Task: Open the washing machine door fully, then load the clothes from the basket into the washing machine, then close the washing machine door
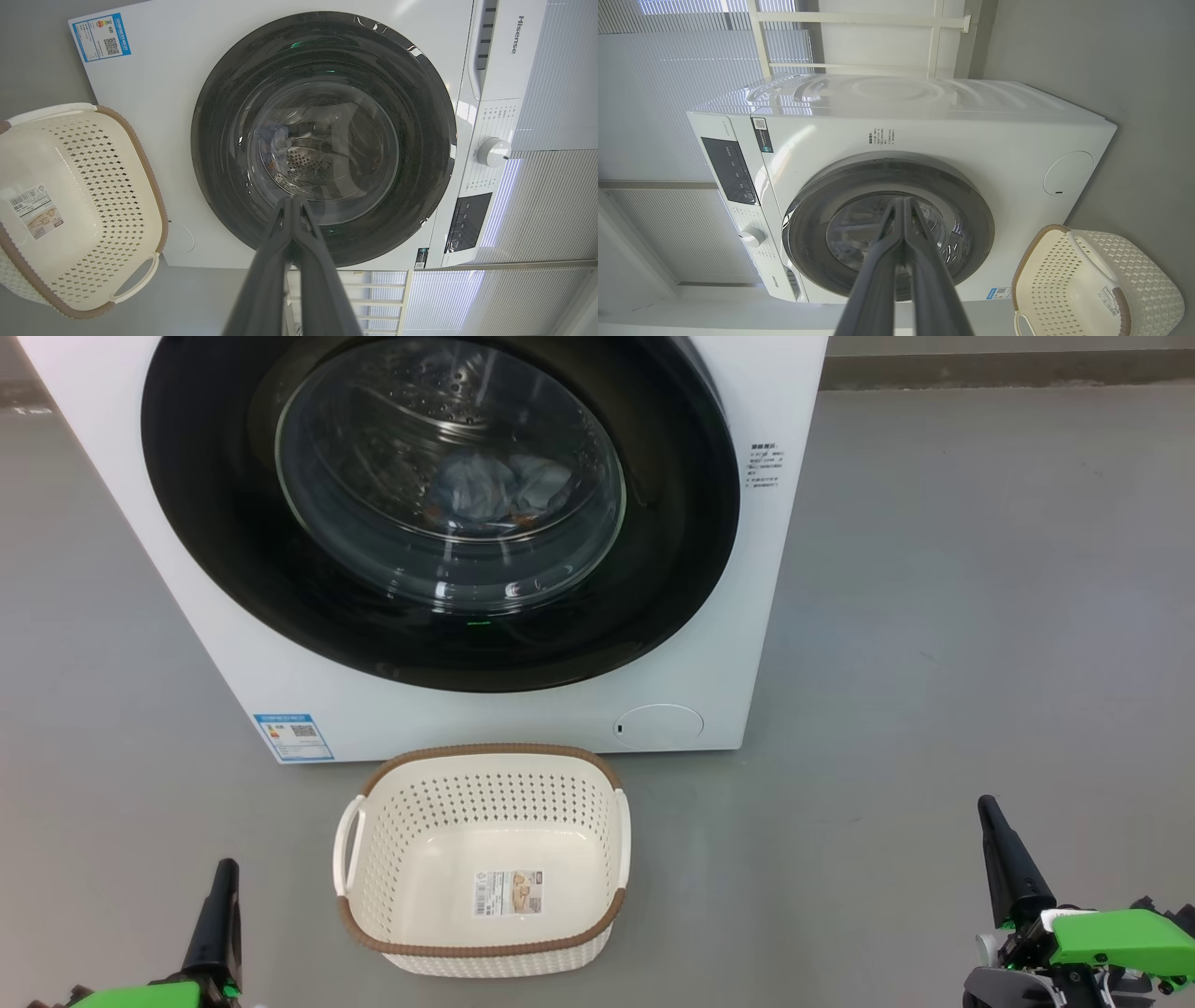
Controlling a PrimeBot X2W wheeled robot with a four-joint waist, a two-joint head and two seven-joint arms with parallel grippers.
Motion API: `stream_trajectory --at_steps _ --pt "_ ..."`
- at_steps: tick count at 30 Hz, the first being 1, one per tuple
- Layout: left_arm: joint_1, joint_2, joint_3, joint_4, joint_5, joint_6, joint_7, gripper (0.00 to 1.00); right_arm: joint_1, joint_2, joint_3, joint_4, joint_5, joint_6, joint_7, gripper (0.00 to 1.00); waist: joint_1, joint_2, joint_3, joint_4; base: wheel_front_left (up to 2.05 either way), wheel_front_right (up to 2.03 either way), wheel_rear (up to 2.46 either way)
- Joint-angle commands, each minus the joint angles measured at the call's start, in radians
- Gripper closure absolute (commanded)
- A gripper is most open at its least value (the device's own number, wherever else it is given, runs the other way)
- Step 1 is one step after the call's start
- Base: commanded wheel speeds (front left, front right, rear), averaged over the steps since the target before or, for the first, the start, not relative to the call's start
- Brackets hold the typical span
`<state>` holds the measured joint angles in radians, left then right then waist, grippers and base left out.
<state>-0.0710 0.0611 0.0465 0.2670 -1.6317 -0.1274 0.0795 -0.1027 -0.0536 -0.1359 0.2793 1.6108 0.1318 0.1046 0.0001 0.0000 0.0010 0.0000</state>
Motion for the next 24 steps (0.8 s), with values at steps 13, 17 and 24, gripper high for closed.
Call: stream_trajectory --at_steps 13,17,24 --pt "-0.040 0.011 0.038 -0.018 -0.002 -0.003 0.010 1.00 -0.010 0.001 0.024 -0.030 -0.001 -0.001 0.007 1.00 0.0000 0.0000 0.000 0.000 0.00 0.00 0.00" --pt "-0.040 0.011 0.039 -0.018 -0.001 -0.003 0.011 1.00 -0.010 0.001 0.024 -0.030 -0.001 -0.001 0.007 1.00 0.0000 0.0000 0.000 0.000 0.00 0.00 0.00" --pt "-0.040 0.010 0.040 -0.018 0.000 -0.003 0.012 1.00 -0.010 0.001 0.024 -0.030 -0.001 -0.001 0.007 1.00 0.0000 0.0000 0.000 0.000 0.00 0.00 0.00"
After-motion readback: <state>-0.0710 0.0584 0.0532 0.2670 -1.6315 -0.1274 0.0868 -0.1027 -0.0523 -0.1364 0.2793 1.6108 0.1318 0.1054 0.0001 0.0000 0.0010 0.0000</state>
